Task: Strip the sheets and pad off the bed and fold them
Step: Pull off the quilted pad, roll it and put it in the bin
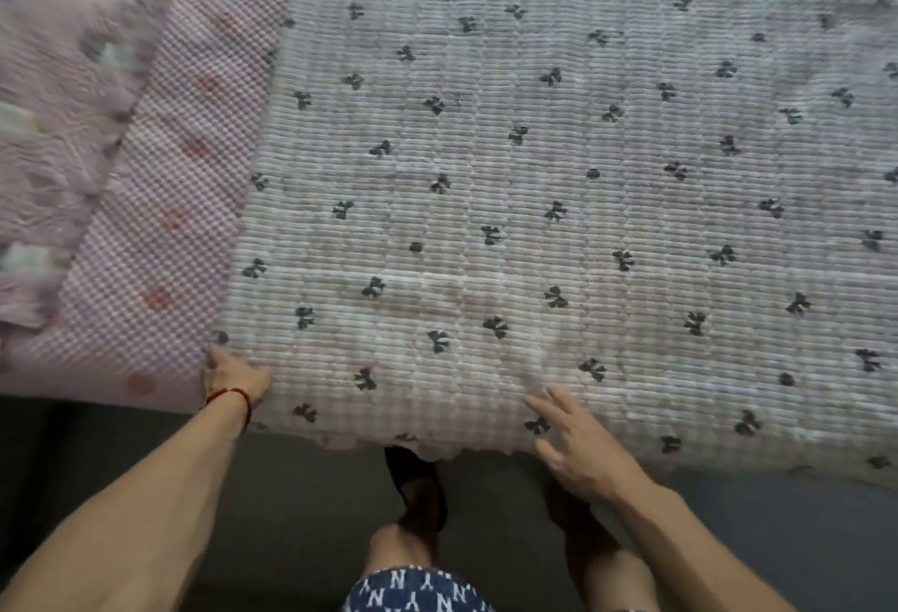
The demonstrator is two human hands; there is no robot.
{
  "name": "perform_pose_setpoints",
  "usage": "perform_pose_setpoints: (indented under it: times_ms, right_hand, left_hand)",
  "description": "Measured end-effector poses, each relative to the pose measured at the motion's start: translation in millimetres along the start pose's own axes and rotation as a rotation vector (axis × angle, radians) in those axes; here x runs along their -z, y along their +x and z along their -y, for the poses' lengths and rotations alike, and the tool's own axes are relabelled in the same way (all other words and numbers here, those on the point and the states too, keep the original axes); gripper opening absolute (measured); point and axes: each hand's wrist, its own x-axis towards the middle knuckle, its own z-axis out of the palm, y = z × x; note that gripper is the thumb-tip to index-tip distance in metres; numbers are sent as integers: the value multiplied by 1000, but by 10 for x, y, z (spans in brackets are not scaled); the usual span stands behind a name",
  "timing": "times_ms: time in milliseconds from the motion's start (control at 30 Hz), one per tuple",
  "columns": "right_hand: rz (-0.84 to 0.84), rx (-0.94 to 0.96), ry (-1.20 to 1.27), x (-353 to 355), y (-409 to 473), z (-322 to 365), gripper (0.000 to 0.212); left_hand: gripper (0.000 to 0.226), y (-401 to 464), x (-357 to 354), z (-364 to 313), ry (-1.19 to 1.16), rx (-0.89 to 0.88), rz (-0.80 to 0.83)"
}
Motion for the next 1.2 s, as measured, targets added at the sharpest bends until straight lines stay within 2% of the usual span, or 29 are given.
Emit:
perform_pose_setpoints:
  times_ms: [100,233,400,500,633,767,867,967,1067,1200]
  right_hand:
    - [-112,-10,59,15,-243,205,50]
    - [-170,-99,138,-59,-470,451,37]
    - [-156,-85,235,-157,-805,861,22]
    - [-183,-71,249,-94,-1008,948,26]
    - [-245,-62,310,94,-1185,816,23]
    - [-324,-8,409,477,-1378,365,36]
    - [-390,40,500,770,-1501,-38,31]
    - [-439,55,585,1022,-1790,-749,22]
    - [-493,35,660,1182,-2022,-1481,20]
    - [-535,-31,708,1327,-2325,-2309,19]
  left_hand:
    - [97,201,75,4,37,-53,65]
    - [65,-126,253,-120,164,-116,116]
    - [49,-797,365,-76,94,-191,63]
    - [36,-1406,421,-249,-71,-399,-26]
    - [22,-2240,410,-668,-219,-643,-53]
    - [28,-3070,130,-1203,-173,-848,-62]
    - [44,-3491,-247,-1493,30,-1032,-66]
    - [20,-4218,-616,-1761,-4,-1025,10]
    - [12,-4815,-953,-2024,46,-1063,18]
    - [7,-5485,-1416,-2266,89,-1104,123]
